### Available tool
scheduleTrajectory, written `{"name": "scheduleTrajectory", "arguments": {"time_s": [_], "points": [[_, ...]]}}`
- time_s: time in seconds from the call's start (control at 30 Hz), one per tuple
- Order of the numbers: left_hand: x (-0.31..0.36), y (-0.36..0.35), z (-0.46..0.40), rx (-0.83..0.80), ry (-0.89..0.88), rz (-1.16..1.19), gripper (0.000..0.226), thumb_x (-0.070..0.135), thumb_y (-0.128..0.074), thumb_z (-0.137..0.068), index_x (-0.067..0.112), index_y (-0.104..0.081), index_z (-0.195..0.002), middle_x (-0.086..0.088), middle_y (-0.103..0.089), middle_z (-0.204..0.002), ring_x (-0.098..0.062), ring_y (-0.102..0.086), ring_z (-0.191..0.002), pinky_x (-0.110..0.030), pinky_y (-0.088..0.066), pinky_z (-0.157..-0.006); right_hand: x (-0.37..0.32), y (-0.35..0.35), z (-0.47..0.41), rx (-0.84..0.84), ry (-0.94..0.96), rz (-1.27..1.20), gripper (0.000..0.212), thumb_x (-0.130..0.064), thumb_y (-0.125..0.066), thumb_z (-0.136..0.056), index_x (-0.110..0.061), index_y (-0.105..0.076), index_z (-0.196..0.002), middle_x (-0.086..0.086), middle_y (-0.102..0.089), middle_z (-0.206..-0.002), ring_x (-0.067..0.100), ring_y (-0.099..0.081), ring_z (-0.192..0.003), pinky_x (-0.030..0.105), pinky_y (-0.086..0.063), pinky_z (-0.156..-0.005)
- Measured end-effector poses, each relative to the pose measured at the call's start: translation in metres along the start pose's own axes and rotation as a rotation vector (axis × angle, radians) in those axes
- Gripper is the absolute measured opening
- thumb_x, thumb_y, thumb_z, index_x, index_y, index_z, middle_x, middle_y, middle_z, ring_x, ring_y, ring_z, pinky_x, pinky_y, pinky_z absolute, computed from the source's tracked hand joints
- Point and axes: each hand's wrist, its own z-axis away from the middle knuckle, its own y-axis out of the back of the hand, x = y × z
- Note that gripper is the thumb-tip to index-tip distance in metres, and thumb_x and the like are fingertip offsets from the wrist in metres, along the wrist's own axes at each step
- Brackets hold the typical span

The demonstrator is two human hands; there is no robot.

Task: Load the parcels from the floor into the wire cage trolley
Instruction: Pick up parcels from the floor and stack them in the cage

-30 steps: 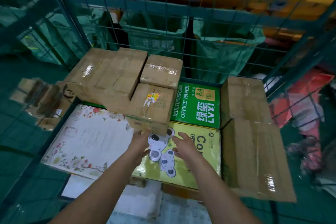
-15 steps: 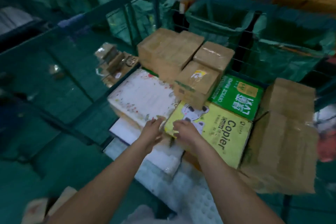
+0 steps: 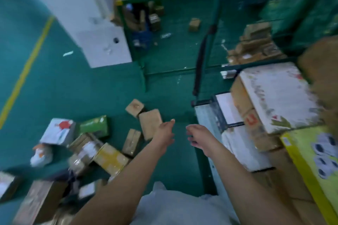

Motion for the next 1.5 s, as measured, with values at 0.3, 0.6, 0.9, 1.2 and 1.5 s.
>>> {"name": "scheduleTrajectory", "arguments": {"time_s": [0.3, 0.6, 0.9, 1.2, 1.5], "points": [[-0.067, 0.222, 0.034, 0.341, 0.098, 0.379, 0.02, 0.036, -0.054, -0.102, 0.021, -0.061, -0.114, 0.0, -0.059, -0.098, -0.017, -0.056, -0.089, -0.033, -0.048, -0.076, -0.013, -0.22, -0.008, -0.288, 0.019, 0.371, 0.014, -0.026, -0.051, -0.103, -0.022, -0.062, -0.097, 0.003, -0.059, -0.098, 0.017, -0.052, -0.085, 0.031, -0.046, -0.076], [-0.127, 0.323, 0.065, 0.56, 0.196, 0.724, 0.028, 0.033, -0.052, -0.104, 0.019, -0.057, -0.128, -0.001, -0.062, -0.119, -0.017, -0.065, -0.1, -0.041, -0.05, -0.103, -0.01, -0.346, -0.003, -0.48, 0.01, 0.636, 0.012, -0.029, -0.051, -0.104, -0.026, -0.062, -0.1, 0.003, -0.06, -0.101, 0.019, -0.054, -0.093, 0.043, -0.053, -0.1], [-0.129, 0.364, 0.041, 0.662, 0.289, 0.87, 0.01, 0.026, -0.05, -0.106, 0.022, -0.057, -0.113, 0.002, -0.058, -0.098, -0.016, -0.056, -0.09, -0.036, -0.049, -0.093, -0.027, -0.41, -0.049, -0.569, -0.06, 0.765, 0.023, -0.032, -0.052, -0.105, -0.022, -0.061, -0.124, 0.003, -0.065, -0.115, 0.021, -0.061, -0.108, 0.037, -0.054, -0.094], [-0.085, 0.396, -0.019, 0.767, 0.393, 0.872, 0.015, 0.028, -0.048, -0.108, 0.02, -0.056, -0.119, 0.004, -0.062, -0.109, -0.014, -0.061, -0.096, -0.036, -0.053, -0.097, -0.069, -0.46, -0.131, -0.635, -0.183, 0.837, 0.016, -0.028, -0.05, -0.106, -0.019, -0.061, -0.113, 0.007, -0.065, -0.111, 0.024, -0.062, -0.102, 0.045, -0.051, -0.104], [-0.112, 0.426, -0.09, 0.801, 0.442, 0.92, 0.031, 0.036, -0.059, -0.101, 0.022, -0.057, -0.128, -0.01, -0.063, -0.125, -0.022, -0.063, -0.102, -0.043, -0.055, -0.099, -0.061, -0.523, -0.22, -0.687, -0.244, 0.937, 0.023, -0.027, -0.052, -0.105, -0.012, -0.062, -0.12, 0.006, -0.064, -0.105, 0.017, -0.057, -0.086, 0.029, -0.051, -0.072]]}}
